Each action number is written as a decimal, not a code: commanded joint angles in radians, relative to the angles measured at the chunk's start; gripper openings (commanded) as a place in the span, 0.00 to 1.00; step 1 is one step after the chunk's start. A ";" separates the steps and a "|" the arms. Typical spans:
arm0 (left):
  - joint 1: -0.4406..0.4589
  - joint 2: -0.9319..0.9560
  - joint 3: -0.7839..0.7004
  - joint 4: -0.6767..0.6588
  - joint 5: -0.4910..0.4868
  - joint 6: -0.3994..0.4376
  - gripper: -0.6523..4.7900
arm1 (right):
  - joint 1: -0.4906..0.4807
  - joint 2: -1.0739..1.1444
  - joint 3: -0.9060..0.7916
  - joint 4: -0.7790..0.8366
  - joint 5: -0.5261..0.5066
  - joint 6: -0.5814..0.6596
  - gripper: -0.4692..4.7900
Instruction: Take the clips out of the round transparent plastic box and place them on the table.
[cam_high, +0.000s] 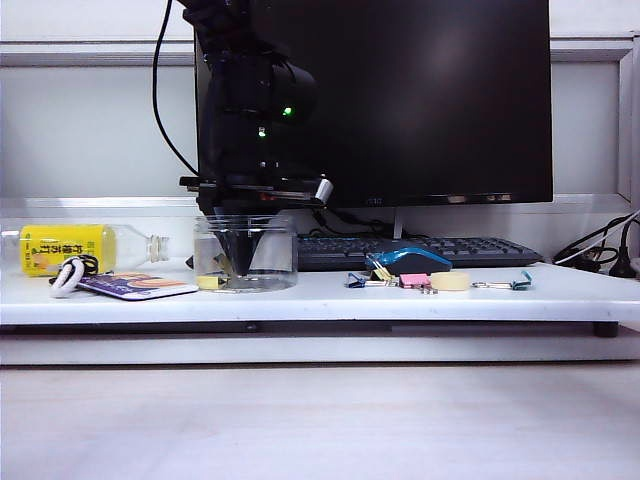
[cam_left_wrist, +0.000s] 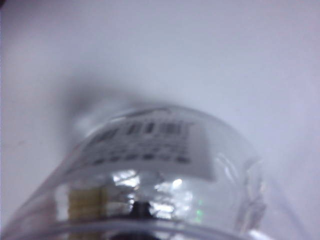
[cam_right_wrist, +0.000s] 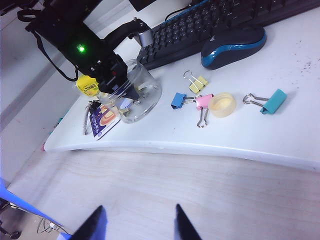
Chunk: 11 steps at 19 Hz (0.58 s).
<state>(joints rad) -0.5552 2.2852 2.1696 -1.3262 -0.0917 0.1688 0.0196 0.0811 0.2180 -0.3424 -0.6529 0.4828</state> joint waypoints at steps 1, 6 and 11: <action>-0.016 -0.001 0.008 0.004 -0.002 0.016 0.11 | 0.000 0.000 0.005 0.010 0.004 -0.005 0.42; -0.041 -0.033 0.008 0.008 -0.002 0.035 0.11 | 0.000 0.000 0.005 0.010 0.004 -0.005 0.42; -0.041 -0.067 0.008 -0.004 -0.021 0.026 0.11 | 0.000 0.000 0.005 0.010 0.004 -0.005 0.42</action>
<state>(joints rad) -0.5941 2.2265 2.1746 -1.3216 -0.1074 0.2047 0.0196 0.0811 0.2180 -0.3424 -0.6495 0.4812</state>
